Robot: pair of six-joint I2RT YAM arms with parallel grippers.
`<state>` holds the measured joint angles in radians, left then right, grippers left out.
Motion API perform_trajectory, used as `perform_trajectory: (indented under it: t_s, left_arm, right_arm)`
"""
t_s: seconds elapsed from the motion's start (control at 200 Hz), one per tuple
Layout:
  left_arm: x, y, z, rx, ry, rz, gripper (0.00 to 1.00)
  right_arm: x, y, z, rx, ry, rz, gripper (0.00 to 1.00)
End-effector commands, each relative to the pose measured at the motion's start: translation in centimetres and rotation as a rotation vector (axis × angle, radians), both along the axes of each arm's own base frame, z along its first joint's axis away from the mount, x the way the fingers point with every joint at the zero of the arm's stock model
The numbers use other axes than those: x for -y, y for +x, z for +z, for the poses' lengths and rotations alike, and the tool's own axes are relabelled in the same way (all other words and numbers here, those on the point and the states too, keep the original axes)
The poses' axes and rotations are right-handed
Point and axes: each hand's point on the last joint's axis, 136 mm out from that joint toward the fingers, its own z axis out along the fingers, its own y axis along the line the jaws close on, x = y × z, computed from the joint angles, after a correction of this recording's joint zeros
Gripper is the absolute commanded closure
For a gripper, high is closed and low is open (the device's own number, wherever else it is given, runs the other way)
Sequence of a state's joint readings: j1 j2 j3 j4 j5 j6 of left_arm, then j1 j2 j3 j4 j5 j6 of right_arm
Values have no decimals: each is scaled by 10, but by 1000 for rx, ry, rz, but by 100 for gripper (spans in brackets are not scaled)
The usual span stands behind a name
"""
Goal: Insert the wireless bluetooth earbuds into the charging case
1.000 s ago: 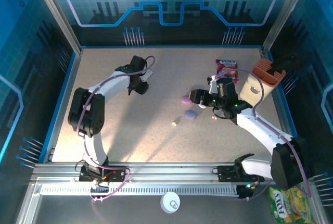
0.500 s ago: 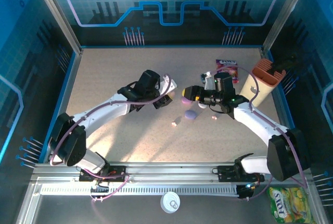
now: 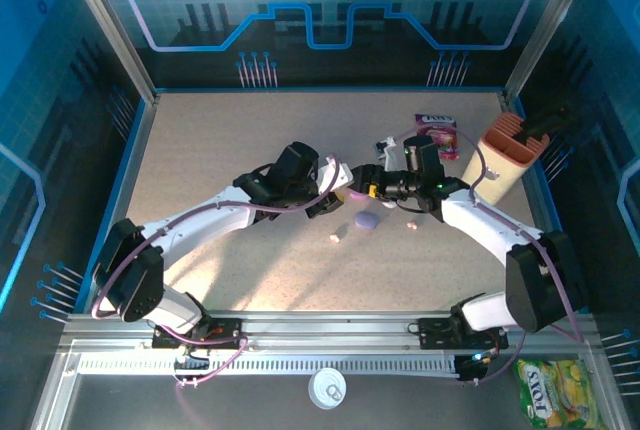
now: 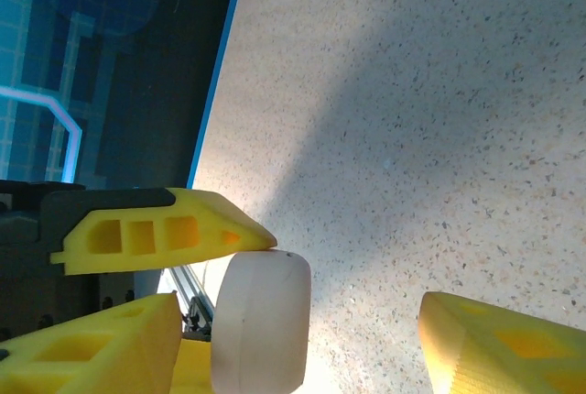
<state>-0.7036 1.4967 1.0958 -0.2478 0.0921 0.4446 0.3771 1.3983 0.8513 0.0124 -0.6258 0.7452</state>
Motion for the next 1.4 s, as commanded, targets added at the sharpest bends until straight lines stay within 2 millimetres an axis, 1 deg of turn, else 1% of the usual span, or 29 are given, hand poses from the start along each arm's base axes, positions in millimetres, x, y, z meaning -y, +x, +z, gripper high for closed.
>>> perform_trajectory:
  t_s: [0.0,0.07,0.18,0.355,0.535,0.605,0.66,0.68,0.775,0.855,0.88,0.92,0.975,1.055,1.171,1.286,1.396]
  left_arm:
    - [11,-1,13,31,-37,-30,61]
    - [13,0,13,34,-38,-32,61]
    - [15,2,14,37,-47,-30,61]
    - [17,9,16,50,-54,-6,61]
    - [21,16,15,56,-86,18,57]
    - [22,17,16,61,-98,30,55]
    - [21,19,16,64,-109,40,51]
    - [21,19,17,66,-116,47,47]
    - [20,20,24,83,-166,77,33]
    - [17,20,37,105,-250,107,14]
    - [17,19,42,114,-283,114,11]
    - [16,17,50,128,-338,127,1]
    - [13,16,61,151,-419,149,1]
    - [4,16,76,161,-548,199,1]
    - [-5,8,97,157,-717,188,1]
    - [-3,-11,111,208,-790,84,1]
    - [3,-21,119,229,-802,-4,1]
  right_arm:
    - [-11,-4,7,0,29,49,35]
    - [-13,-5,7,1,35,61,38]
    - [-11,-3,4,7,24,42,54]
    - [-13,-6,9,6,43,57,71]
    - [-12,-6,15,19,55,52,84]
    - [-10,-4,21,28,73,39,85]
    - [-8,-4,25,34,86,30,85]
    - [-7,-3,27,36,88,26,85]
    - [-2,-3,35,45,104,8,84]
    - [5,-1,42,51,124,-20,83]
    - [7,-1,45,53,132,-29,83]
    - [11,-1,50,56,150,-41,82]
    - [15,-1,56,52,180,-54,82]
    - [18,-3,70,54,231,-55,82]
    - [24,-5,91,70,315,-65,81]
    - [30,-8,108,77,376,-92,82]
    - [34,-15,124,77,423,-101,82]
